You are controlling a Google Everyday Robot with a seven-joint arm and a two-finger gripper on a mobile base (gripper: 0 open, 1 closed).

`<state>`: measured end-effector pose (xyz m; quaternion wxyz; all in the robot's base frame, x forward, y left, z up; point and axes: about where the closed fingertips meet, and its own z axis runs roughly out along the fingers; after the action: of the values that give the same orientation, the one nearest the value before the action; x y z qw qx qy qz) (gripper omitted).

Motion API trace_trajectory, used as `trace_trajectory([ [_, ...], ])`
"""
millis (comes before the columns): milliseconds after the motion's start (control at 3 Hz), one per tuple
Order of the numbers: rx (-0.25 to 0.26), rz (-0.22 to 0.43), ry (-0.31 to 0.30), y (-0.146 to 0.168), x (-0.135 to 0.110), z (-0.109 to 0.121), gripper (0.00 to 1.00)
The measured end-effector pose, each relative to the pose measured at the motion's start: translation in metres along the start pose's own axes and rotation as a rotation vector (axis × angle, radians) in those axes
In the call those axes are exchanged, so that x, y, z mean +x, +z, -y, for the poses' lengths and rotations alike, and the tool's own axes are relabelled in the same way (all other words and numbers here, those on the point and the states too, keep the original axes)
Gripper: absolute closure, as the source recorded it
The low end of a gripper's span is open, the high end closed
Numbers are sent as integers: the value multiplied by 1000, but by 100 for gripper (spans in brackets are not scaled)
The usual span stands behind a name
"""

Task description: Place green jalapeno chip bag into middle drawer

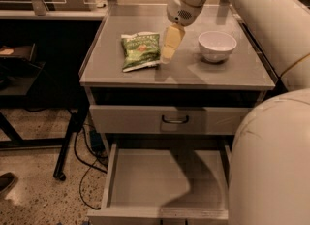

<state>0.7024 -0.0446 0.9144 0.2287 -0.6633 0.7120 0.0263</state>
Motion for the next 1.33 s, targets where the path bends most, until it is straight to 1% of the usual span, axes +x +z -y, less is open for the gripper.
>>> trace_trajectory([
  [333,-8,3,17,18,-3,16,0],
  [667,-18,-1,26,34,-5,26,0],
  [1333,-78,-44,34,67,-9,32,0],
])
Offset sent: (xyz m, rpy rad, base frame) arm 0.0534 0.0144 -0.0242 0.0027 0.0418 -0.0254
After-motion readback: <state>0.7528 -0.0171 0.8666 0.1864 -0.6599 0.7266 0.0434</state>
